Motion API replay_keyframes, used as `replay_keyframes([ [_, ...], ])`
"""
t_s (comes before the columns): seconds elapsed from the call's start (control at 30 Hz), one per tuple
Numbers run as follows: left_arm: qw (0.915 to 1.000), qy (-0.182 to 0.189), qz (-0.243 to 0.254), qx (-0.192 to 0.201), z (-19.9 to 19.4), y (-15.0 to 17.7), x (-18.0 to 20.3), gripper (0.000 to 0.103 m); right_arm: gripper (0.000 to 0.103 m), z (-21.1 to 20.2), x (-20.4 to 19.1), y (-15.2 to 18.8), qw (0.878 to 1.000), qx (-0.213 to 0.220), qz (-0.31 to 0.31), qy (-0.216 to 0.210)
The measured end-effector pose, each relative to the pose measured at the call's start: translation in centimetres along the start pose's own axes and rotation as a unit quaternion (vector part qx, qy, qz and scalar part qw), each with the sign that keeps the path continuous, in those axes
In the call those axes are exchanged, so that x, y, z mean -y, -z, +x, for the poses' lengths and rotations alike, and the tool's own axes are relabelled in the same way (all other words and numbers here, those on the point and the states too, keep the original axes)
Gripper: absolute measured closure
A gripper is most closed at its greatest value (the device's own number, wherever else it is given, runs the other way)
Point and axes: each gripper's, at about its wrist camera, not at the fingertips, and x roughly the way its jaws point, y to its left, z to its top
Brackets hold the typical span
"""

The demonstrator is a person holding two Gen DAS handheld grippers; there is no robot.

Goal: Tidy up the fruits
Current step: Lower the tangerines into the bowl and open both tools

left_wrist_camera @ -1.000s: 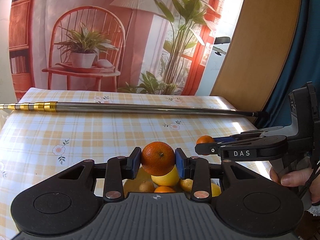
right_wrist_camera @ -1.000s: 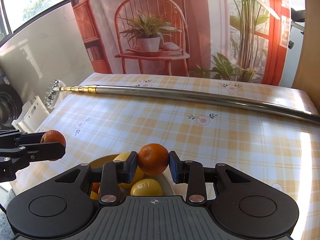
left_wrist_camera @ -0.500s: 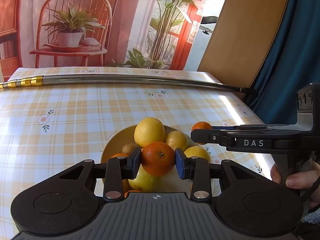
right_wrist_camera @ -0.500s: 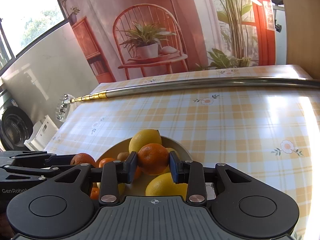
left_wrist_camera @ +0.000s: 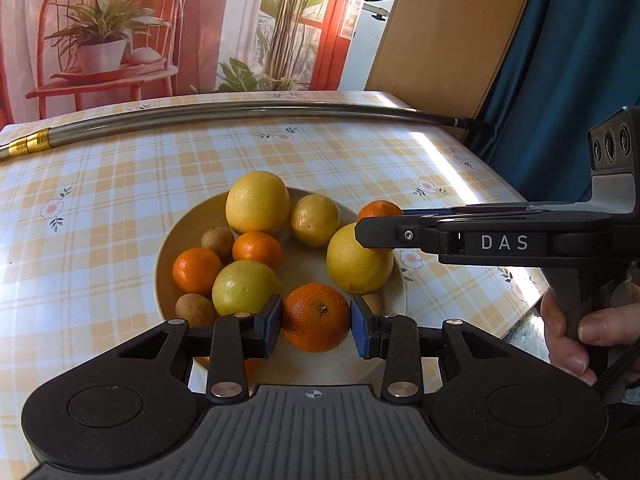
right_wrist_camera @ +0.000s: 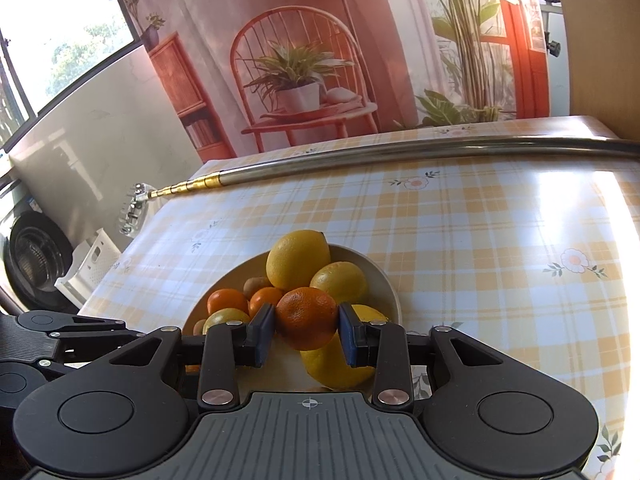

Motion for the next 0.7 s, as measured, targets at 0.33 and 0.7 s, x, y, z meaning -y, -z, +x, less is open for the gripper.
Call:
replay_keyframes([
  [0.33, 0.9996, -0.005, 0.009, -0.026, 1.8, 0.6, -0.2, 0.065, 0.072, 2.1, -0.5, -1.0, 1.0, -0.007, -0.021, 0.001],
  [0.7, 0.9993, 0.002, 0.005, -0.037, 2.8, 0.8, -0.6, 0.065, 0.072, 3.7, -0.6, -1.2, 0.999, -0.015, -0.031, 0.013],
])
